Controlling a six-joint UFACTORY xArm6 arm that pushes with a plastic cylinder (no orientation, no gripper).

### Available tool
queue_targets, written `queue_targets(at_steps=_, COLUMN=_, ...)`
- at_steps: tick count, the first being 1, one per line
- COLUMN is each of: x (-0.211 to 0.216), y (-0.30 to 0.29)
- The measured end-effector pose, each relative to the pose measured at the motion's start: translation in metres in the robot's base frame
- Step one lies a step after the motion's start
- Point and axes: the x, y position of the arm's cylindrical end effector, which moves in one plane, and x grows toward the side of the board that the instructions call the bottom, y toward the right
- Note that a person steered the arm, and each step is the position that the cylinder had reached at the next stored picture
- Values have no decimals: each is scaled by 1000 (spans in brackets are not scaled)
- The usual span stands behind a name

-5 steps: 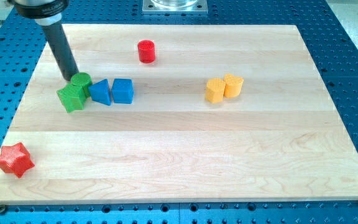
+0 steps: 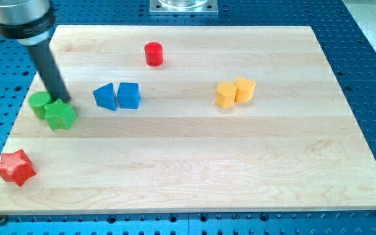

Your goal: Move the green blocks to the bottom left of blue blocks

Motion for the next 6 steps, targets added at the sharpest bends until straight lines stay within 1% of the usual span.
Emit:
queue_targets(at_steps=1, x=-1, y=5)
queue_targets(at_steps=2, x=-32, y=-21)
queue_targets(at_steps=3, x=-31, y=-55)
queue_targets(at_steps=4, x=6, y=-52)
queue_targets(at_steps=5, x=19, y=-23)
queue_targets(at_steps=6, x=19, y=-10)
